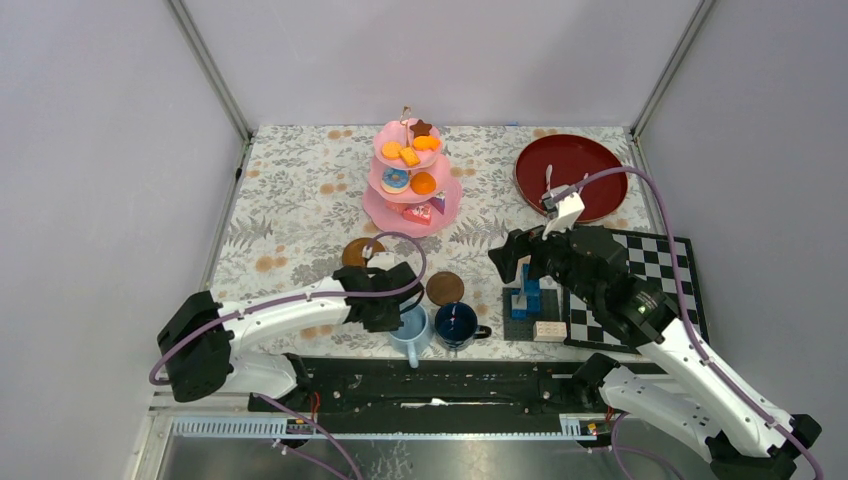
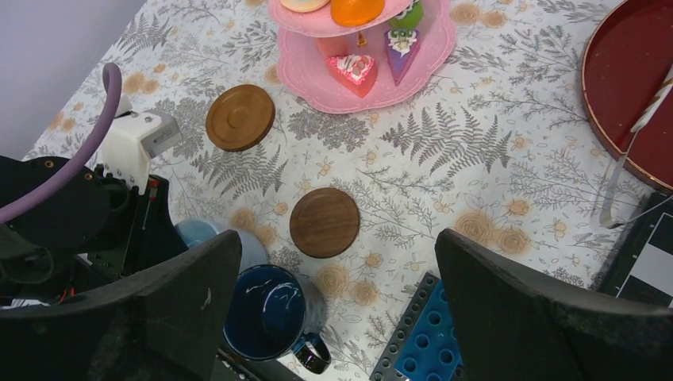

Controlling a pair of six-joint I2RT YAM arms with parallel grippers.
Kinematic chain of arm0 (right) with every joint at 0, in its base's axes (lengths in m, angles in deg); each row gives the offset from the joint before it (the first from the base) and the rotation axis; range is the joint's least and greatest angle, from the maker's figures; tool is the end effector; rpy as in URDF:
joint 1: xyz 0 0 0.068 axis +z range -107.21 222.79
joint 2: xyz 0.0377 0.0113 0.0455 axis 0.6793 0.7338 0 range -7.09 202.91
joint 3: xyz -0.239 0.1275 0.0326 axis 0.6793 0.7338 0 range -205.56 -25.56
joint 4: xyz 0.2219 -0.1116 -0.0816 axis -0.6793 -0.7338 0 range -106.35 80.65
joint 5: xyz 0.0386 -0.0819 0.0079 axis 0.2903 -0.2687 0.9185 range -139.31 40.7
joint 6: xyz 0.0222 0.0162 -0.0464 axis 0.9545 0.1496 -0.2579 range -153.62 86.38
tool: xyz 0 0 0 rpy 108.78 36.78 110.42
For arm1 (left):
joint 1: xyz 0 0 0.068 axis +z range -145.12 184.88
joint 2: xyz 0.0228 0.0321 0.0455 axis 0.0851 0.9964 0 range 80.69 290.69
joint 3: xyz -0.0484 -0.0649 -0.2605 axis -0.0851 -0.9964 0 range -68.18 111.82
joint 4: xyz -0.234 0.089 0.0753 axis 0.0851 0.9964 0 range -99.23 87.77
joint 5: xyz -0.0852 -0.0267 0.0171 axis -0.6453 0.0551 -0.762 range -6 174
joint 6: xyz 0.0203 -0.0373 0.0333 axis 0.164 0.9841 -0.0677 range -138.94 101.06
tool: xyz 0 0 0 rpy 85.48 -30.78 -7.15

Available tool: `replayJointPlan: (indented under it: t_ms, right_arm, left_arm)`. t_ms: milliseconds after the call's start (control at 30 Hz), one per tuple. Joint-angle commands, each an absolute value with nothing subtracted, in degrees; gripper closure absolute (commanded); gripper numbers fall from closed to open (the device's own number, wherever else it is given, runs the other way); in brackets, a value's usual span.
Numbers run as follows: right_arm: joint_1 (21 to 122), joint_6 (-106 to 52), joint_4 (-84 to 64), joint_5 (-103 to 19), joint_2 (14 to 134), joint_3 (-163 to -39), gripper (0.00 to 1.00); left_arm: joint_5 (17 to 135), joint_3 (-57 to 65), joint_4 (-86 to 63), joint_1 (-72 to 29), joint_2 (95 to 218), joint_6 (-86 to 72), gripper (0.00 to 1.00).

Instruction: Serve the afternoon tea

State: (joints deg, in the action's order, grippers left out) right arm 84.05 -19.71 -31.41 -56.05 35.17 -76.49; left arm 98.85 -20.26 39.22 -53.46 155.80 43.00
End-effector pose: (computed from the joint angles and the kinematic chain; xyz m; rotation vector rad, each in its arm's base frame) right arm 0.1260 0.1051 0.3620 -0.3516 1.8070 0.5767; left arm 0.1256 -0.1861 0.2049 -0.1333 2.7880 -0.1237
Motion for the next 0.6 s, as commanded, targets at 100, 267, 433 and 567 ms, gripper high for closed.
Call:
replayJointPlan:
  t_ms: [100, 267, 433, 567]
  right_arm:
    - [84.00, -20.99, -31.73, -54.87, 35.48, -76.93, 0.00]
    - [84.00, -21.21, -31.96, -55.53, 35.89, -76.94, 0.01]
    - [83.98, -21.70, -31.31, -54.27, 37.34, -76.97, 0.02]
    - [83.99, -21.58, -30.12, -52.82, 37.71, -77.00, 0.02]
  left_arm:
    - [103.86, -15.30, 45.62, -52.50, 155.12, 41.88, 1.00]
    - [103.78, -11.65, 47.50, -42.41, 150.06, 31.69, 1.00]
    - [105.25, -4.31, 44.82, -31.54, 152.71, 10.72, 1.00]
    - [102.23, -1.30, 37.90, -23.76, 155.81, -4.01, 1.00]
